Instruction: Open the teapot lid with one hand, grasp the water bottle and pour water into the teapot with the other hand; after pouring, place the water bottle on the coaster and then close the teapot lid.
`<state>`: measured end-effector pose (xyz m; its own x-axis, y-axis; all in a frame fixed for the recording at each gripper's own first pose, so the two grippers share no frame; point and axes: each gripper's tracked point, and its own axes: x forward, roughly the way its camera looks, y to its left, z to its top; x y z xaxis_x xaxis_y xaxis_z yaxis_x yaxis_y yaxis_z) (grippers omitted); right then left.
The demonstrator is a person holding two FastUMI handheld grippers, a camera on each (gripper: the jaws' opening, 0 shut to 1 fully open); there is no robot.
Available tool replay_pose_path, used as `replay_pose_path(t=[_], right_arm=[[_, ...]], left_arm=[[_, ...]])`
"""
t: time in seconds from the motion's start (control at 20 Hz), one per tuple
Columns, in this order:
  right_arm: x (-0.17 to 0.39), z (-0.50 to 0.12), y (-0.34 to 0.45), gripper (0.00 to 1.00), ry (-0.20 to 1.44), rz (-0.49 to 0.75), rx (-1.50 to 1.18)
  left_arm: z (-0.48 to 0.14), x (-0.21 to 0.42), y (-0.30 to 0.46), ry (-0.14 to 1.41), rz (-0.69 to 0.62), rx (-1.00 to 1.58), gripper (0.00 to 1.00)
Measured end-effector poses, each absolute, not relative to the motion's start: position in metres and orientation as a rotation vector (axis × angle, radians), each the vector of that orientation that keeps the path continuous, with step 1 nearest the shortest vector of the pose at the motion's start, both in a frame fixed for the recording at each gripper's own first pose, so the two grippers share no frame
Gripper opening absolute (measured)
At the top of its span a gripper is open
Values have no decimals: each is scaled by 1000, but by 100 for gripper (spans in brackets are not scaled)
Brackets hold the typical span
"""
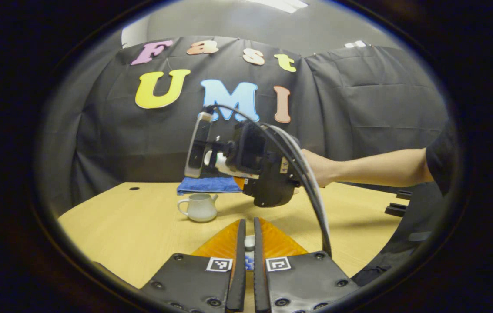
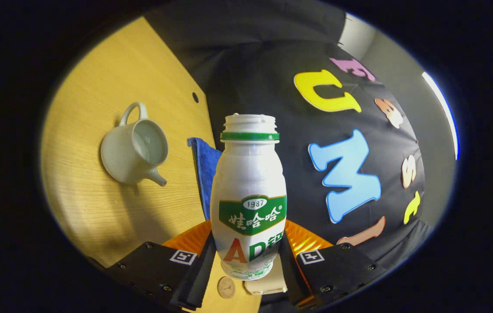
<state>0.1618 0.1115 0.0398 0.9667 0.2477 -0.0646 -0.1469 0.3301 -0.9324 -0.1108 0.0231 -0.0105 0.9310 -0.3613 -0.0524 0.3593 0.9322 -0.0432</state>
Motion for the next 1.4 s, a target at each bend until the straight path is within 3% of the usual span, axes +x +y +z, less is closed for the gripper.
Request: replay_pose_path(t=[0.1, 0.5, 0.55, 0.6, 0.75, 0.8, 0.9, 0.95, 1.05, 1.1, 1.3, 1.35, 1.4], right_arm=[[150, 41, 100, 71, -66, 271, -1054], [97, 55, 42, 71, 73, 317, -457], [92, 57, 33, 71, 69, 308, -415], [87, 57, 22, 70, 74, 297, -386], [86, 50, 4, 71, 92, 274, -349], [84, 43, -2, 70, 102, 276, -334], [84, 32, -20, 70, 122, 261, -324], [85, 26, -25, 71, 133, 258, -314], [87, 16, -31, 71, 157, 258, -292], [88, 13, -36, 71, 164, 255, -286], [89, 5, -46, 71, 174, 254, -273], [89, 4, -48, 71, 177, 252, -272], [89, 4, -52, 71, 176, 246, -270]], left_arm=[[-1, -109, 20, 37, -384, -42, 19], [30, -44, 43, -26, -308, -18, 18], [32, -34, 43, -27, -302, -8, 14], [36, -24, 43, -35, -291, 8, 18], [47, 15, 50, -53, -250, 52, 14], [46, 29, 52, -44, -241, 54, 18], [40, 58, 52, -19, -241, 31, 14], [36, 71, 54, 4, -233, 20, 19], [30, 94, 61, 33, -220, -12, 14], [27, 104, 65, 47, -216, -32, 18], [12, 141, 80, 87, -181, -67, 18], [5, 148, 81, 99, -176, -66, 14], [-3, 152, 81, 117, -174, -69, 18]])
